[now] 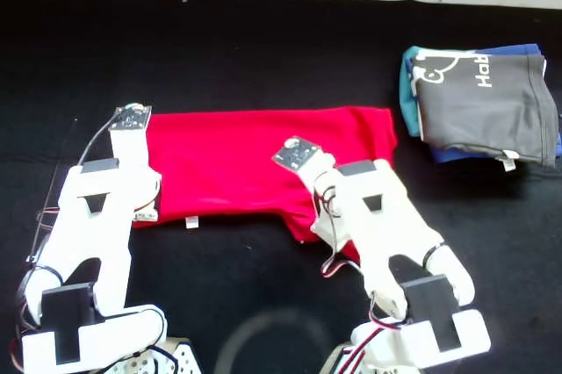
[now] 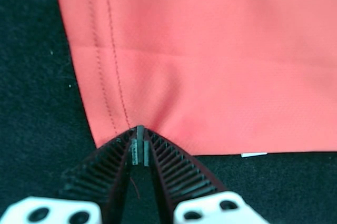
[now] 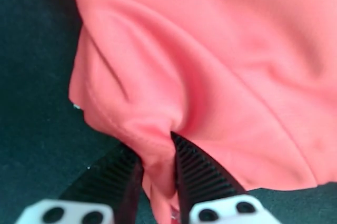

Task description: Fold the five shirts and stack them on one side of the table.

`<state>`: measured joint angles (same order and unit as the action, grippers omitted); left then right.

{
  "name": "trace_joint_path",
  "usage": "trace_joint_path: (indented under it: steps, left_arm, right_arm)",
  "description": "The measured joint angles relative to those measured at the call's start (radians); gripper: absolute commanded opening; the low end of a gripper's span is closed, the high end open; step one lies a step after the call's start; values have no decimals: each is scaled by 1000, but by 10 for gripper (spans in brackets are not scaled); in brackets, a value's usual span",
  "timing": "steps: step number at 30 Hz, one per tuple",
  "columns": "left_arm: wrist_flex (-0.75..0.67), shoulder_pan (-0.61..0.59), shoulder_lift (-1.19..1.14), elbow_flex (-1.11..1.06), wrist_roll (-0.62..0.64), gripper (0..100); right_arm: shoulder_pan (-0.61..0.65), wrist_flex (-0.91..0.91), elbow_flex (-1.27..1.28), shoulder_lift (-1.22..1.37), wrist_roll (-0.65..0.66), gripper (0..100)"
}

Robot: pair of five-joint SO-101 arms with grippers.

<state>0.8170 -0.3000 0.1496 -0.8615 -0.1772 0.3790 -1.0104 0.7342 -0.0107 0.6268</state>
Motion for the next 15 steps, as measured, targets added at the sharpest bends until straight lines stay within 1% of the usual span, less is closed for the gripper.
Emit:
trace_joint_path:
  steps: [4,8,11,15]
  left_arm:
    - [0,0,0,0,0,8]
    - [0,0,0,0,0,8]
    - [0,0,0,0,0,8]
    - [0,0,0,0,0,8]
  right_arm:
    - [-31,-117,-117,20,0,6]
    - [-110,-207,-305,28,0,6]
    - [-147,-222,-451,31,6,6]
    - [-150,-198,-560,49,6,6]
